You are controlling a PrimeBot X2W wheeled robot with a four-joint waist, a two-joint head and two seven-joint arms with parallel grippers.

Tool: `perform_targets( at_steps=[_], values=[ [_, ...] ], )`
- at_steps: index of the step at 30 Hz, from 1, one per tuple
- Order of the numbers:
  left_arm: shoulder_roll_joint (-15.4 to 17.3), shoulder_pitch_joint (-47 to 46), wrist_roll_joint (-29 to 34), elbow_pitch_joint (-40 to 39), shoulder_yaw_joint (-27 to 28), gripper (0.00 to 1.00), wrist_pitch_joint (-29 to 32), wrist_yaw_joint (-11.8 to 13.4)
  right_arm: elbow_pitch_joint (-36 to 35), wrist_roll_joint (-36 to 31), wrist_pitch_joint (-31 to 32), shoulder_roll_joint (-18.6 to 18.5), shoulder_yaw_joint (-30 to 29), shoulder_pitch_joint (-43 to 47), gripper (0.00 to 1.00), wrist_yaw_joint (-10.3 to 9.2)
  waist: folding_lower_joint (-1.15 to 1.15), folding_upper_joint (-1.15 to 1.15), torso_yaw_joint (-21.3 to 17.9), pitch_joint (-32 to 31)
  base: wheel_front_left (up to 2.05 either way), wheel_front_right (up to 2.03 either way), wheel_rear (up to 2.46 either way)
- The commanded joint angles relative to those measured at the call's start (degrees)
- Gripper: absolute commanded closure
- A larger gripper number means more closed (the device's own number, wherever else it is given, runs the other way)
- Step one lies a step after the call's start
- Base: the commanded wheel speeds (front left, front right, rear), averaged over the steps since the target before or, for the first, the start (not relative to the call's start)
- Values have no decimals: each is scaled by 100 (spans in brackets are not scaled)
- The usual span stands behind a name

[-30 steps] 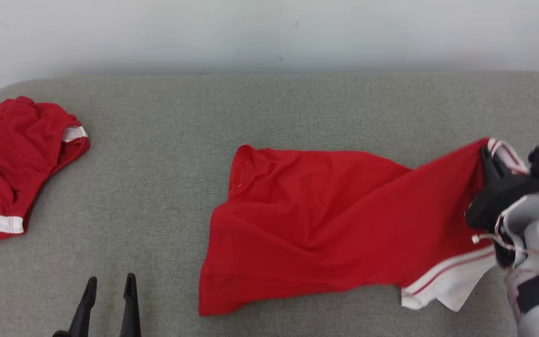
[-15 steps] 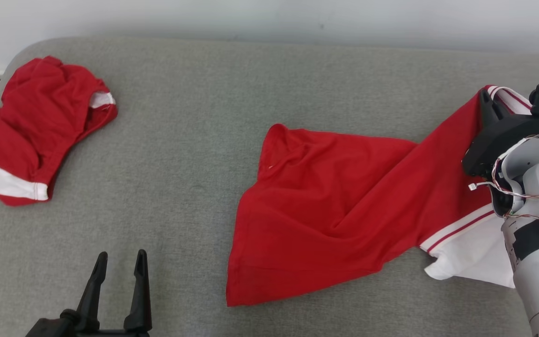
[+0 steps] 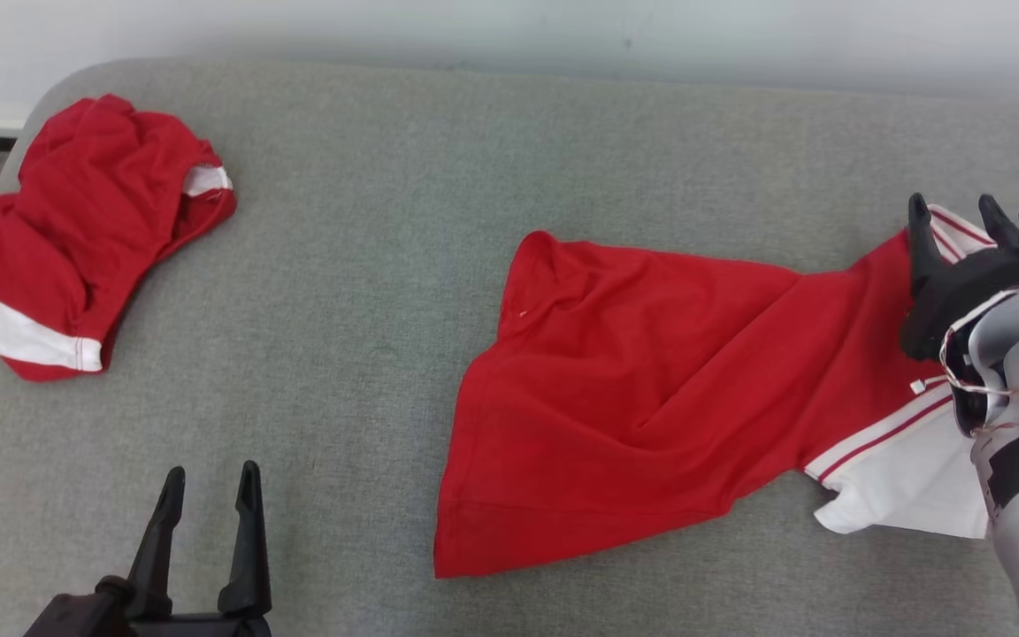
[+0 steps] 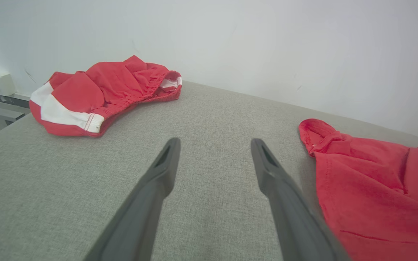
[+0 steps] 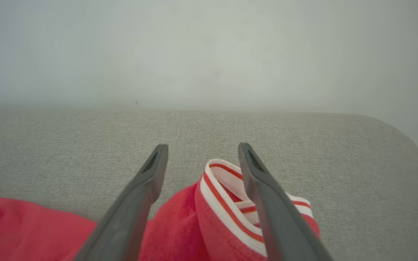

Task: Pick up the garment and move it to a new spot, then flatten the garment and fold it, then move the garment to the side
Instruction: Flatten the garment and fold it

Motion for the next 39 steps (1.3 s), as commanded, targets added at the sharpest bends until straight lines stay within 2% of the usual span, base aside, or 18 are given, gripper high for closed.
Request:
perform_targets(
  at_steps=[1,5,10,16,25,31,39],
  values=[
    [-2,42,-2,6,27,0,-5,11,8,30,-52,-12,-11,104,0,3,0,-1,-169,-185,0,0,0],
    [-3,164,35,55,110,0,-5,29,-94,100,-300,19,89,401,0,3,0,-1,-362,-476,0,0,0],
    [-2,312,104,116,213,0,-5,107,-627,210,-649,57,599,1029,0,3,0,-1,-616,-825,0,0,0],
    [-2,465,-9,202,225,0,-5,257,-1889,312,-868,-91,1232,2130,0,3,0,-1,-895,-1222,0,0,0],
    [-2,587,69,348,226,0,-5,292,-3719,593,-888,-136,1498,3545,0,3,0,-1,-1259,-1492,0,0,0],
    [0,470,214,489,159,0,-5,203,-4035,576,-889,4,1377,4077,0,3,0,-1,-1374,-1563,0,0,0],
    [-1,526,297,665,179,0,-5,168,-3978,490,-890,228,1208,4443,0,3,0,-1,-1475,-1596,0,0,0]
  ],
)
